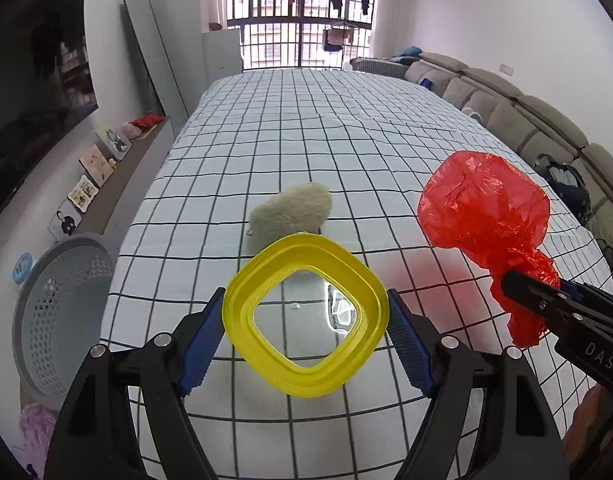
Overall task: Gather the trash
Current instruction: 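Carry the red bag and yellow ring over the grey basket and release both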
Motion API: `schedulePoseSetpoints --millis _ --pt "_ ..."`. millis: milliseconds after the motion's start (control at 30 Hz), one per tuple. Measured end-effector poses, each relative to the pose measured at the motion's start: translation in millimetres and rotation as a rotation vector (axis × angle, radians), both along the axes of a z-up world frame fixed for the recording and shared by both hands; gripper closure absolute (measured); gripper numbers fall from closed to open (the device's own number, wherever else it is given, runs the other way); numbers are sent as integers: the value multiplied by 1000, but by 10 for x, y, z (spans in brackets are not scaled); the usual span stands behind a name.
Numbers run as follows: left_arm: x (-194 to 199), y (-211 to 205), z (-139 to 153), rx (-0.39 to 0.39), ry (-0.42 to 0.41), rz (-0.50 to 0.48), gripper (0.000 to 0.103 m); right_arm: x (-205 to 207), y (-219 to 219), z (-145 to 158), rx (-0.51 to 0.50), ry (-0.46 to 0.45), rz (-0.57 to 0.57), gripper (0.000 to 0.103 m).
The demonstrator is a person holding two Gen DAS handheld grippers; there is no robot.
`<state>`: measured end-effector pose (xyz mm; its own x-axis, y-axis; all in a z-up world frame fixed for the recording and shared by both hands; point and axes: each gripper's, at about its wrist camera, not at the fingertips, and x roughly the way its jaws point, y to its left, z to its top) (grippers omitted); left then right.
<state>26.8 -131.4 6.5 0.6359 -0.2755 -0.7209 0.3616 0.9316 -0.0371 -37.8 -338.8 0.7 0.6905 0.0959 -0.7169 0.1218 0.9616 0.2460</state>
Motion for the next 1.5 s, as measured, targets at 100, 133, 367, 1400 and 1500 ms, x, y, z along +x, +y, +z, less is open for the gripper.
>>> schedulePoseSetpoints --millis 100,133,367,1400,1500 --pt "-12 177 44 -6 -13 28 28 50 219 51 -1 -14 38 67" --pt "-23 257 63 -10 -18 41 28 76 307 62 -2 -17 54 67" --pt "-48 791 161 -18 -59 133 28 280 873 109 2 -25 157 67" --pt "456 2782 -387 31 -9 454 28 1442 3205 -179 -77 55 513 67" --pt "498 2927 -433 28 -3 482 28 1518 3326 -229 -96 55 526 67"
